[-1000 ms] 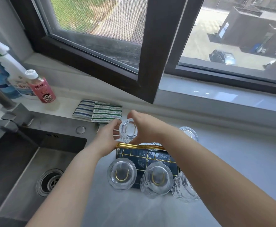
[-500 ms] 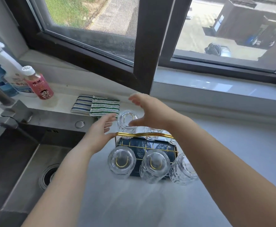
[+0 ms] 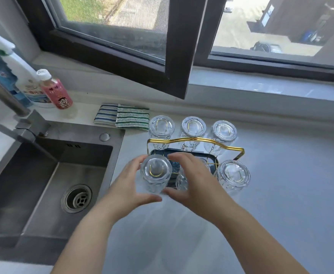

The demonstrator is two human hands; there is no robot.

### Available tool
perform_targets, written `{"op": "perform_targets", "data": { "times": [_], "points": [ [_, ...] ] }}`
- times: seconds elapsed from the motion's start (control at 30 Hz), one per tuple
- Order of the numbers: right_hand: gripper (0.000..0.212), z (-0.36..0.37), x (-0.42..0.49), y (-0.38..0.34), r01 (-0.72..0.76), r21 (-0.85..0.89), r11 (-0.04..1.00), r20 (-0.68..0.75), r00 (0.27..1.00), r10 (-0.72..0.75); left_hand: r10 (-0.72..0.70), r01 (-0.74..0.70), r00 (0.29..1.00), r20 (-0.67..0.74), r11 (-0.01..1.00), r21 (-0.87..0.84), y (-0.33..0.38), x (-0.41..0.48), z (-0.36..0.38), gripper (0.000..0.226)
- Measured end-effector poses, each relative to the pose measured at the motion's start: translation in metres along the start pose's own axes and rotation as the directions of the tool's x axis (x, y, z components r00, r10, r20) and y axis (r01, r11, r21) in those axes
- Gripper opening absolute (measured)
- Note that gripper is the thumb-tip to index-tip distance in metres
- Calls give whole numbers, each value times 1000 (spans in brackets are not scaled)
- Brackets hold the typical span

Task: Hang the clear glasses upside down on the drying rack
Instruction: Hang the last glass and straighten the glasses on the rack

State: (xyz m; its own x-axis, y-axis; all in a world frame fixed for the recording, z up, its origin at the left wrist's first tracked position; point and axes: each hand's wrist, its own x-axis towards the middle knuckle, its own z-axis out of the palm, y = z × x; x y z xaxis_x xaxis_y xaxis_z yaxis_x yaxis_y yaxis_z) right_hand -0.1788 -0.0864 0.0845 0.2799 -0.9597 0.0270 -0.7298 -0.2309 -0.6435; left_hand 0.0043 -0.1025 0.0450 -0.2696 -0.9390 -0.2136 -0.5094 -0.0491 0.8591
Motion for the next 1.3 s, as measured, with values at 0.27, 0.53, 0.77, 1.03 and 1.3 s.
{"op": "perform_targets", "data": {
  "times": [0.27, 0.53, 0.77, 1.03, 1.3],
  "points": [
    [78, 10, 21, -5, -59, -108, 992, 62, 996, 66, 19, -39, 989, -147, 990, -136, -7, 3, 9, 64],
    [77, 13, 23, -5, -54, -89, 995, 26, 998, 57, 23, -40, 991, -135, 992, -123, -13, 3, 5, 67],
    [81, 1, 15, 5, -33, -136, 990, 19, 999, 36, 11, -10, 998, -63, 1000, 18, -3, -1, 3, 89],
    [84, -40, -23, 42, -149, -252, 956, -24, 989, 147, 302, -269, 950, -79, 921, 282, 41, 5, 22, 82],
    [83, -33, -19, 51, -184, -237, 954, -58, 983, 175, 250, -235, 966, 63, 755, 613, 57, 35, 43, 74]
  ]
}}
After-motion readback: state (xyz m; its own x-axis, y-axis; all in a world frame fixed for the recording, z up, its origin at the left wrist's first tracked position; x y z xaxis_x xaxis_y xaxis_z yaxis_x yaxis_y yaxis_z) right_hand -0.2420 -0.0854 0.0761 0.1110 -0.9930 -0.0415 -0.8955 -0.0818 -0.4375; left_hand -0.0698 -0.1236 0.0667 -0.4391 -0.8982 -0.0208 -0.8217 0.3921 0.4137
